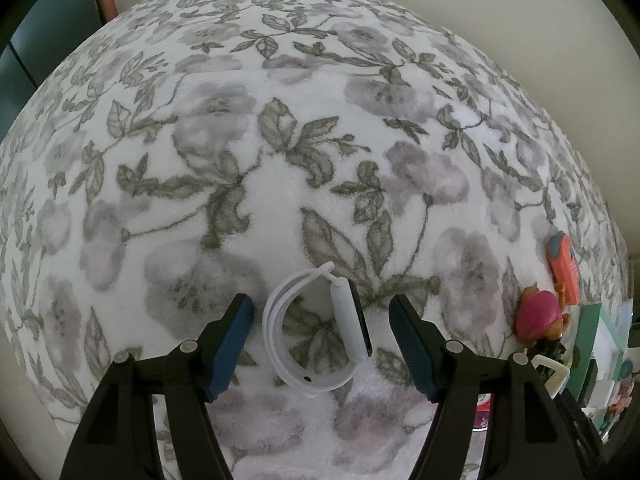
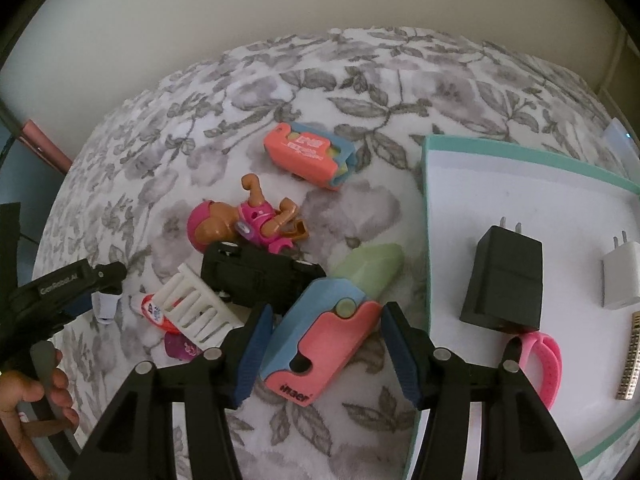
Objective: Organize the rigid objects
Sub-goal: 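Grasp the white watch band with left gripper while right grasps the pink-blue inaer device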
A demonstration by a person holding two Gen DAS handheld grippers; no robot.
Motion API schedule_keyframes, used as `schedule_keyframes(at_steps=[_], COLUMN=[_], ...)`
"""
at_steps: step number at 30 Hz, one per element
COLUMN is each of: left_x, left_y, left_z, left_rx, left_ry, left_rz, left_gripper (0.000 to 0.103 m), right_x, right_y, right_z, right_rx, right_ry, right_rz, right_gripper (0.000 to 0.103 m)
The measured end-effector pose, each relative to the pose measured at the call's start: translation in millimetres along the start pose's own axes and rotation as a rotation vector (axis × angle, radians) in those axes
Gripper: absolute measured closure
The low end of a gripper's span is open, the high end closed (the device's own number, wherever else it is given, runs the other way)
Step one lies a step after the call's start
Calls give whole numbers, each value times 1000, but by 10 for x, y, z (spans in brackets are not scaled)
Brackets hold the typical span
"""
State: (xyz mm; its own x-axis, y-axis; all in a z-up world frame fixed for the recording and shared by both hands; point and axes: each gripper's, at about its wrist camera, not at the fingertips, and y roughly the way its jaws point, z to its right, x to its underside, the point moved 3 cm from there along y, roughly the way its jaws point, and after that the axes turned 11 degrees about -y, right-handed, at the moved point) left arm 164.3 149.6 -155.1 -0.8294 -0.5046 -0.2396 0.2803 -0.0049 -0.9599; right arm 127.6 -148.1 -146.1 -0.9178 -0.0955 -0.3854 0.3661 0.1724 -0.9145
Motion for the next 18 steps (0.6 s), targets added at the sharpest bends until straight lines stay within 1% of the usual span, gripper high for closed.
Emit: schedule_keyframes(at_steps=[8,9,13,15,18], left_x=[24,28,49,58,94], left_y=[10,10,2,-1,-14], left_z=[73,82,118,137,172], left_rx=[-2,-3,-10,-20,-18], left_ry=[28,35,49,59,78], left_rz=[-4,-5,-5,-3,-5], left_gripper=[32,36,44,51,51], right_x=[67,76,123,136,145], right_y=[42,41,76,97,118], right_z=[-24,-34,-112,-169,-208], right_rx=[0,7,46,77,95], right_ry=[-7,-14,-62,-102,-124], right_rz=[-55,-62,-104,-114,-120], right_gripper=[44,44,45,45,45])
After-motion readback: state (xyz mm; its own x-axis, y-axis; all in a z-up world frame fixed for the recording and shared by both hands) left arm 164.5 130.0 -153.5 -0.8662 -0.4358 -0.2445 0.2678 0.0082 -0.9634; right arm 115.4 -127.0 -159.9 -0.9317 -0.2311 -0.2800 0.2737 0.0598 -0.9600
